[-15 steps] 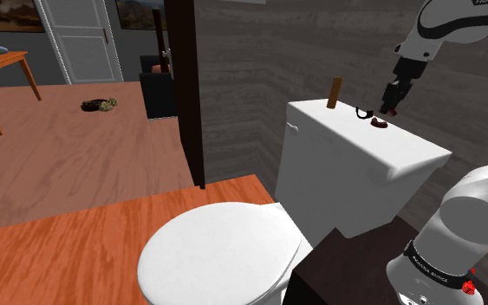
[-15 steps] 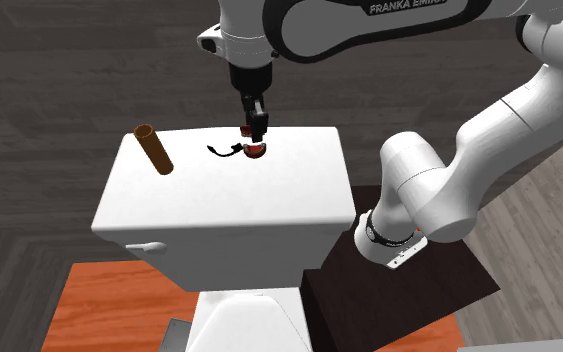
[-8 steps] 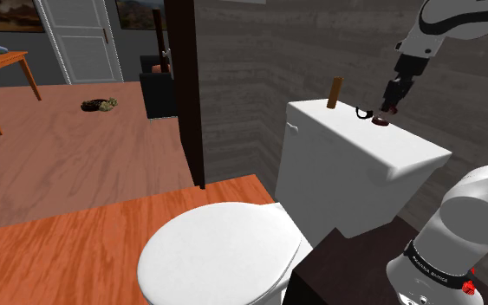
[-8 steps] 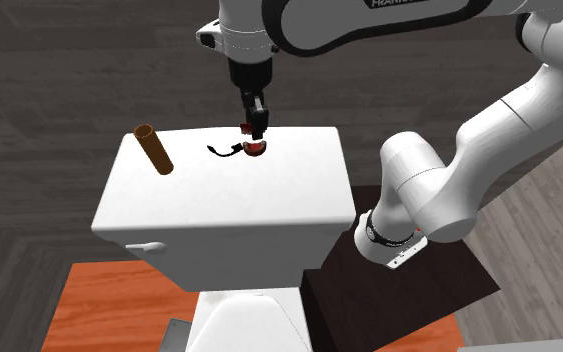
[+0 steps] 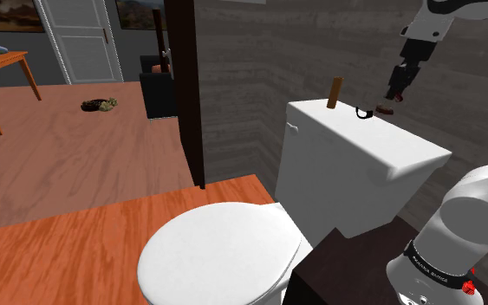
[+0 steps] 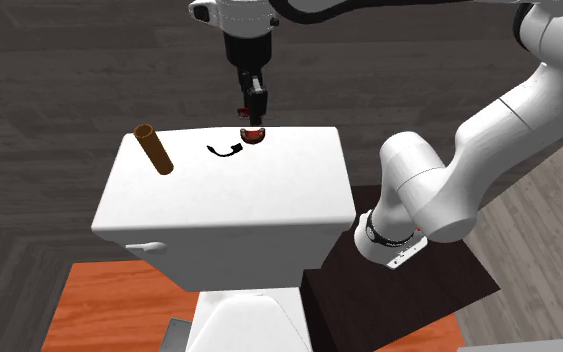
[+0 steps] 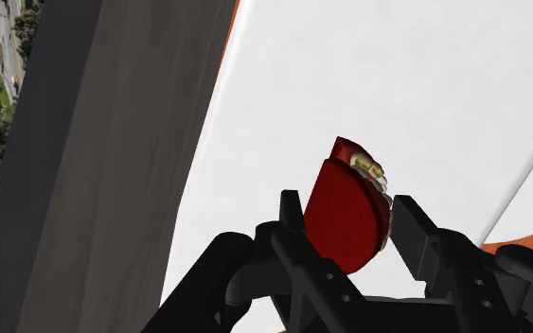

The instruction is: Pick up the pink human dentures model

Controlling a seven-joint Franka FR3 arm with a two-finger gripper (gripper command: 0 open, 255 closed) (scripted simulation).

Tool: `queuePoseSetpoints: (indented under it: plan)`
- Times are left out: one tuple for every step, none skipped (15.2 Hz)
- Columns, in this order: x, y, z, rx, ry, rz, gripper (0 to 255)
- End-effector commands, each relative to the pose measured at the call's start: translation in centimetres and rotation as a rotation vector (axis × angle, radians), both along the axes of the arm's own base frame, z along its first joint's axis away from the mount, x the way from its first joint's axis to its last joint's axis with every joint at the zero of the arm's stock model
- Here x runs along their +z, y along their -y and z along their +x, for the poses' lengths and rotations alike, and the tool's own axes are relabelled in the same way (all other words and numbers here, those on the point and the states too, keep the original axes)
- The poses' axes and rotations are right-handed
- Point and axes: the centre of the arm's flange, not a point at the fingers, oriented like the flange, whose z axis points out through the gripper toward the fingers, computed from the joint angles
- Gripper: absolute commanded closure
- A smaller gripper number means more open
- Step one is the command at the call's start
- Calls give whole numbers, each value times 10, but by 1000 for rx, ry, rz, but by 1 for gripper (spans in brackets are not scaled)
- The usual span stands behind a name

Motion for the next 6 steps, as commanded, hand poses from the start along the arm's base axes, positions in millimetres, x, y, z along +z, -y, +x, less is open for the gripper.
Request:
queuePoseSetpoints:
  plan:
    - [12, 1, -1, -2, 3, -1, 255]
    - [17, 1, -1, -2, 3, -1, 255]
    - [22, 1, -1, -2, 3, -1, 255]
    - [28, 1, -1, -2, 3, -1, 255]
    - [29, 1, -1, -2, 3, -1, 255]
    - [29, 1, -1, -2, 3, -1, 255]
